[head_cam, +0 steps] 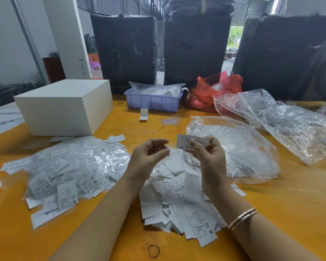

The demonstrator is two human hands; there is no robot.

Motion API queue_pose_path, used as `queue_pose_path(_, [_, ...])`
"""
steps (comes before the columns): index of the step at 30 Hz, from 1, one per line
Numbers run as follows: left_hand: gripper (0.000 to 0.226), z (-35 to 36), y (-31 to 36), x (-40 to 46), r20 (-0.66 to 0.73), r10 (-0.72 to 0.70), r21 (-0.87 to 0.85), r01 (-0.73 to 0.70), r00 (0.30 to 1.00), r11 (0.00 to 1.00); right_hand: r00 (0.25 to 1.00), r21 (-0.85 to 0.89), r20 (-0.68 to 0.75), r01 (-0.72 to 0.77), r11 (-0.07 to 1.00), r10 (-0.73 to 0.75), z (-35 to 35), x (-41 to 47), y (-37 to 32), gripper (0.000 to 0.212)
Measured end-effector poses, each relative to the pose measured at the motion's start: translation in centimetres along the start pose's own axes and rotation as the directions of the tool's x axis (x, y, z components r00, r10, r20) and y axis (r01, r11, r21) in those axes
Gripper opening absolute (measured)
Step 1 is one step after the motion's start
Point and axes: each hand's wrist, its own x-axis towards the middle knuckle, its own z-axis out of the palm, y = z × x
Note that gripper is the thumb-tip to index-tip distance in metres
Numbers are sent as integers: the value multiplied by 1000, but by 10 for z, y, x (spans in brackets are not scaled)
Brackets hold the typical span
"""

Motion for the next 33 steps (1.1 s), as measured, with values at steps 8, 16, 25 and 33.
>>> queue_pose_path(8, [27,-3,-2,2,-14,7,30,-6,1000,1000,996,-111,21,-78,991,81,-1,0,5,13])
queue_pose_path(16, [30,-2,1,1,52,-83,75,79,995,994,991,-55,29,-129,990,131,-2,1,6,15])
queue_pose_path(25, [26,-2,2,2,17,-82,31,81,997,996,991,-287,111,-38,957,73,-3,2,8,15])
queue_pose_path(33, [23,-1,1,1,33,-101,109,97,994,989,955,-445,293,92,891,48,1,-4,12,8])
